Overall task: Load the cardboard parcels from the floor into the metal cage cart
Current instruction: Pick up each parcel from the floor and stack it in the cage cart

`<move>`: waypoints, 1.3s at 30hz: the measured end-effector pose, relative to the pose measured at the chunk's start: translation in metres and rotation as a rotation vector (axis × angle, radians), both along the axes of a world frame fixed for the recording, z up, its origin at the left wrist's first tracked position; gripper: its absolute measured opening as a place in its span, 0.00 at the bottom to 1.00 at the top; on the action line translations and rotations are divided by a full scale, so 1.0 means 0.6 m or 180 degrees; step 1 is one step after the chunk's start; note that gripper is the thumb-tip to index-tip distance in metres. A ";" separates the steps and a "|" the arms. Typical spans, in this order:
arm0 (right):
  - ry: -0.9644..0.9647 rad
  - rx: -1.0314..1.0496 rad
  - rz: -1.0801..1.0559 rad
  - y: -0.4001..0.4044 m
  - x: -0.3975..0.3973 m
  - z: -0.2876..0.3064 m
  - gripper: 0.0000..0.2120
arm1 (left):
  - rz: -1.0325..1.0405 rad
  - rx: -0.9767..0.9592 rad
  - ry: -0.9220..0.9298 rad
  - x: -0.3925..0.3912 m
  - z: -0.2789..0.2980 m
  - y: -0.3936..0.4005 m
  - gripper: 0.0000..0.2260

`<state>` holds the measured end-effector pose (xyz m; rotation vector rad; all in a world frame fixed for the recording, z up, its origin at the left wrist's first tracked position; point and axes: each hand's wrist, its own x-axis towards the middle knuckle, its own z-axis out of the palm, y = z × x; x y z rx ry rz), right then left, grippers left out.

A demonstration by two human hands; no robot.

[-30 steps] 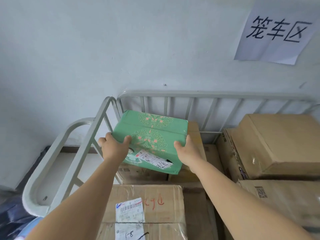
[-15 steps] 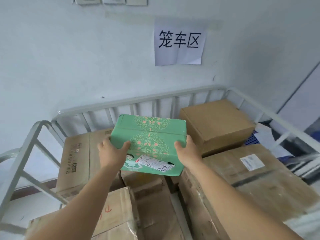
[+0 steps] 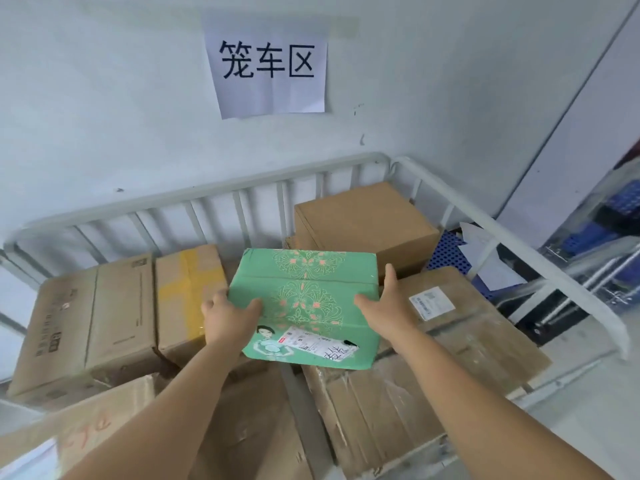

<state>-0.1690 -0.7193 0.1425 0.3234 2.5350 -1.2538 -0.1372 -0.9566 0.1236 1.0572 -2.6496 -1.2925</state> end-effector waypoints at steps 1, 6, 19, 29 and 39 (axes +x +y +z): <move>-0.0069 -0.0010 0.0106 0.004 0.004 -0.003 0.42 | 0.0009 -0.0053 -0.0066 0.001 -0.002 -0.003 0.28; -0.0480 -0.0258 0.0431 -0.021 0.032 -0.048 0.53 | -0.0115 -0.0364 -0.0442 0.012 -0.001 -0.051 0.29; -0.1031 -0.0376 -0.0158 -0.137 0.169 -0.112 0.62 | -0.1387 -0.0688 -0.0872 0.034 -0.033 -0.152 0.32; -0.1739 -0.0865 -0.0946 -0.224 0.245 -0.142 0.48 | -0.2048 -0.0966 -0.1125 0.031 -0.048 -0.216 0.28; -0.2595 -0.0770 -0.1327 -0.240 0.229 -0.263 0.37 | -0.2312 -0.1401 -0.1511 0.023 -0.158 -0.180 0.31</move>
